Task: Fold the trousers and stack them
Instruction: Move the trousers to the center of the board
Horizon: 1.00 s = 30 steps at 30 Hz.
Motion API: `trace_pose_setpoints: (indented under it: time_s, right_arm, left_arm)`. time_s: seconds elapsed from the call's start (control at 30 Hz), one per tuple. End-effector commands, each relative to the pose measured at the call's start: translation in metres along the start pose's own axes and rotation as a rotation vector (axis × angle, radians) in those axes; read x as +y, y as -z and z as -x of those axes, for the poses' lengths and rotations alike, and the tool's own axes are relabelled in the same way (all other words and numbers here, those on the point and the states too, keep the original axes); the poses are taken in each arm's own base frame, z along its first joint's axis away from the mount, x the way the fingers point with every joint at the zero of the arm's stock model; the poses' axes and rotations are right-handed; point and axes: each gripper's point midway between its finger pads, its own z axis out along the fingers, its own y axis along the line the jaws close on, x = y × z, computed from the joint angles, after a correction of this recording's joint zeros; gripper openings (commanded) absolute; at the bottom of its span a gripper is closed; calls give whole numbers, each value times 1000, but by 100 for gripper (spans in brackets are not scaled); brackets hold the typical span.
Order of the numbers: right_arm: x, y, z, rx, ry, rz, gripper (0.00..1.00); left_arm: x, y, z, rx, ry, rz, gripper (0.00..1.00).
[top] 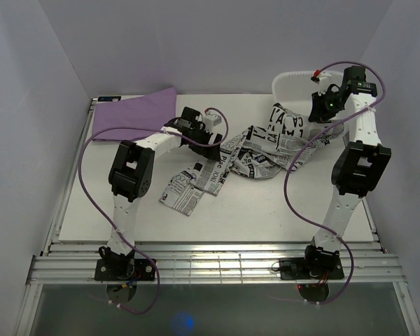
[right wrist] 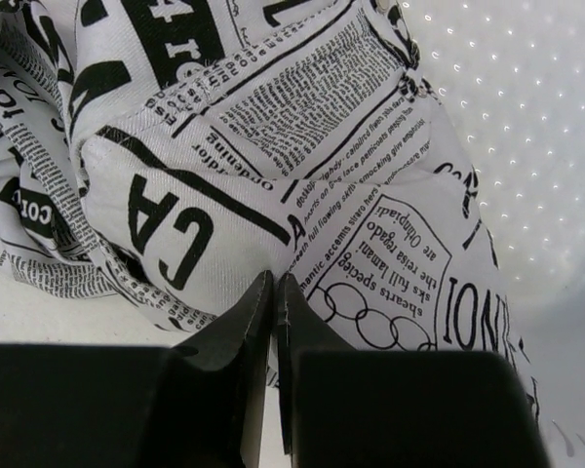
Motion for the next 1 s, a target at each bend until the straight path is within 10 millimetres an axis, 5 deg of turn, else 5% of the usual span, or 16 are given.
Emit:
trace_pose_setpoints:
  time_s: [0.0, 0.13, 0.23, 0.33, 0.37, 0.47, 0.5, 0.53, 0.67, 0.7, 0.73, 0.8, 0.83, 0.9, 0.93, 0.97]
  right_arm:
    - [-11, 19, 34, -101, 76, -63, 8]
    - [-6, 53, 83, -272, 76, -112, 8]
    - [9, 104, 129, -460, 116, -180, 8]
    - [13, 130, 154, -611, 152, -242, 8]
    - [25, 155, 166, -677, 163, -259, 8]
    - [47, 189, 187, -802, 198, -267, 8]
    - [76, 209, 196, -845, 222, -229, 8]
    - [76, 209, 196, -845, 222, -229, 8]
    - [128, 225, 186, -847, 290, -226, 8]
    - [131, 209, 169, -800, 302, -231, 8]
    - [146, 225, 162, -817, 336, -252, 8]
    - [157, 207, 136, -761, 338, -266, 8]
    - [175, 225, 130, -789, 373, -305, 8]
    - [181, 232, 96, -758, 372, -388, 8]
    - [180, 223, 88, -730, 360, -377, 8]
    - [183, 234, 82, -737, 370, -409, 8]
  left_arm:
    - [-2, 6, 18, -34, -13, 8, 98]
    - [0, 2, 16, -33, 4, 14, 98]
    - [0, -1, 14, -29, 16, 12, 98]
    - [2, -1, 13, -27, 20, 20, 98]
    - [2, -1, 14, -28, 22, 21, 98]
    - [2, 0, 15, -31, 25, 27, 98]
    - [3, -2, 9, -21, 27, 27, 98]
    - [3, -1, 10, -24, 26, 27, 98]
    - [-6, 0, -1, -5, 29, -15, 98]
    - [-10, -1, -12, 14, 32, -38, 98]
    - [-16, 6, -5, -17, 9, -57, 98]
    - [-35, 15, -5, -46, -15, -142, 98]
    - [-45, 23, -6, -75, -38, -169, 98]
    - [-60, 28, -21, -51, -87, -205, 98]
    - [-59, 28, -21, -50, -87, -198, 98]
    - [-63, 26, -34, -6, -114, -204, 98]
